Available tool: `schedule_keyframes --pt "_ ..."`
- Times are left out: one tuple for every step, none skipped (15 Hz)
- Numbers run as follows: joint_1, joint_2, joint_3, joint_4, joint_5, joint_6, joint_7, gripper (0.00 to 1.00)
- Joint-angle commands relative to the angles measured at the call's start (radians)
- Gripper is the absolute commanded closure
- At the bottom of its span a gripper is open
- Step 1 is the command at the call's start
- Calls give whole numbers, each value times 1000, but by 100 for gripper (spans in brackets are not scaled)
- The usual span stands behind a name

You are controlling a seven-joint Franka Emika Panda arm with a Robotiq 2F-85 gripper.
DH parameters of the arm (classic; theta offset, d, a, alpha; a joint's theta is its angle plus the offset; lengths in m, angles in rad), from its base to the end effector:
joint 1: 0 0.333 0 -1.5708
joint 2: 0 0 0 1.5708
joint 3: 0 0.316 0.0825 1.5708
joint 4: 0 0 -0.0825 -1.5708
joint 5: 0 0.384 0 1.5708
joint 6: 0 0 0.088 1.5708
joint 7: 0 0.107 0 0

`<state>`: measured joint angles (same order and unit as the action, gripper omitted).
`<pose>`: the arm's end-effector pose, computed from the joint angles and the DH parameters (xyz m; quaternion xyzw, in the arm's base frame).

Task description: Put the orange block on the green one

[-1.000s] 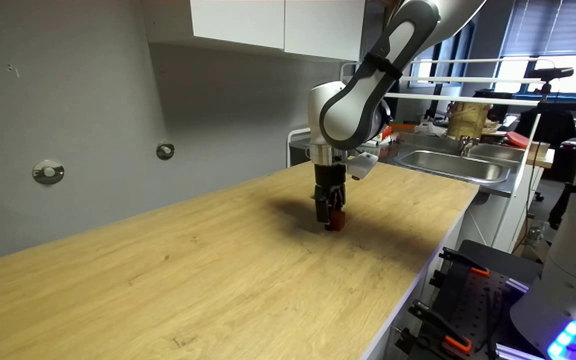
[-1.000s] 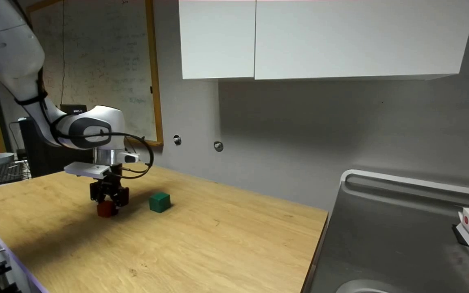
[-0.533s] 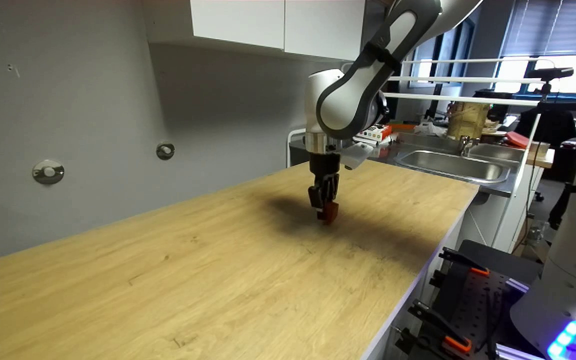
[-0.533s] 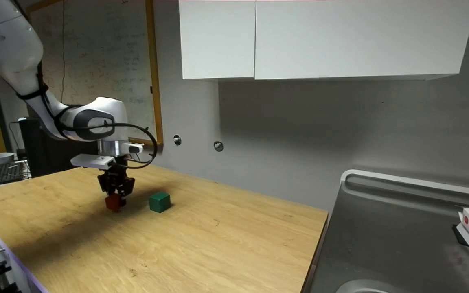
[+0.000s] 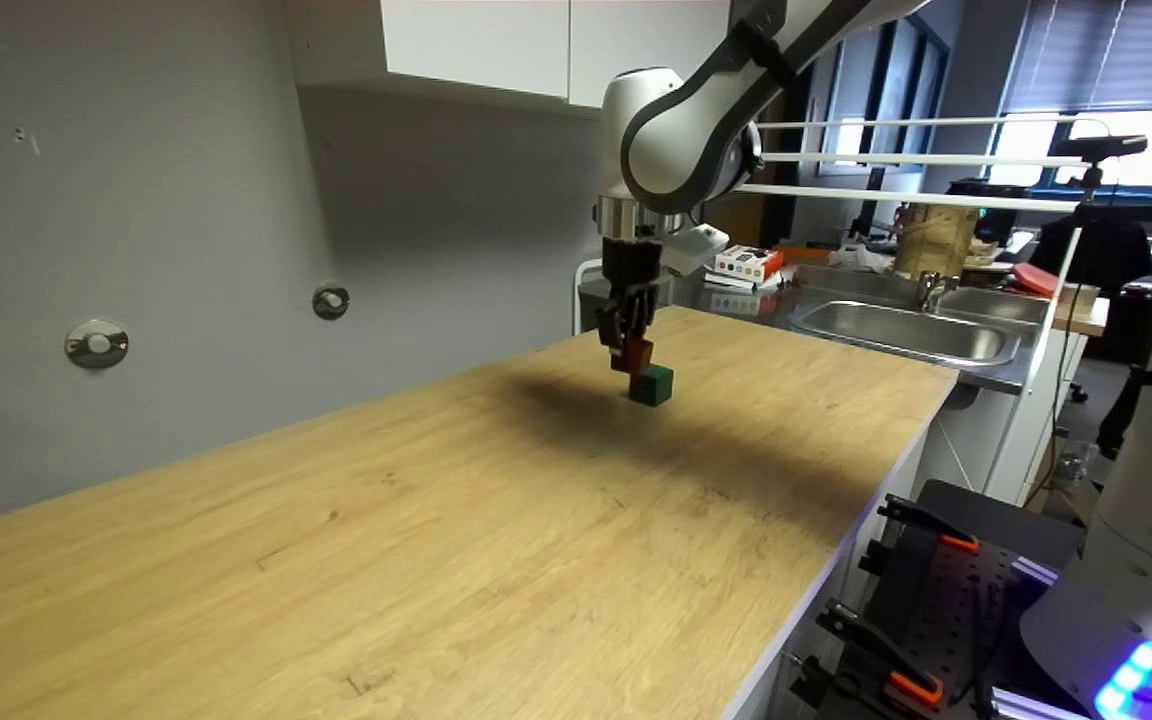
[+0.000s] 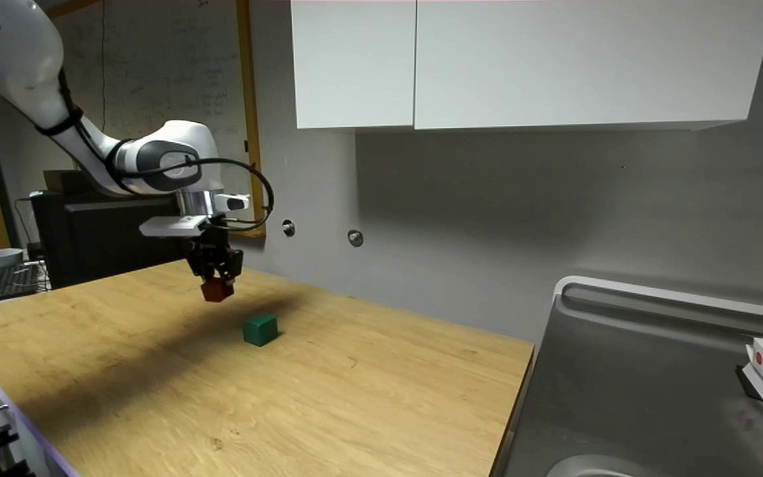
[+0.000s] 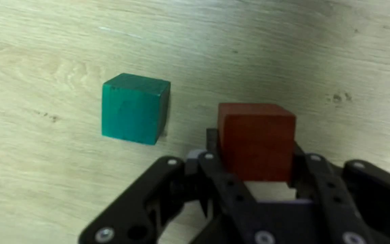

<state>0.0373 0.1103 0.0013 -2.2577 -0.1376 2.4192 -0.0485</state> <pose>0.5371 0.0201 0.3186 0.9942 0.0938 0.0253 0.0468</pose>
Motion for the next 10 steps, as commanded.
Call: schedule_keyframes --pt "-28 17 -15 83 -10 -53 -12 82" --pt "-37 27 -21 101 -6 -58 -18 82" --pt "-48 38 -28 118 -1 -63 -27 82" --pt "-58 49 -35 135 3 -70 -32 82" --pt "-68 60 -41 152 6 -74 -37 82" --pt "-78 71 -47 166 10 -78 -42 82" --pt "-87 84 -52 180 13 -81 -46 82" --pt "-97 98 -57 197 19 -85 -50 82" --pt "-105 109 -61 207 22 -86 -54 82" --pt "-113 124 -63 220 27 -89 -58 82"
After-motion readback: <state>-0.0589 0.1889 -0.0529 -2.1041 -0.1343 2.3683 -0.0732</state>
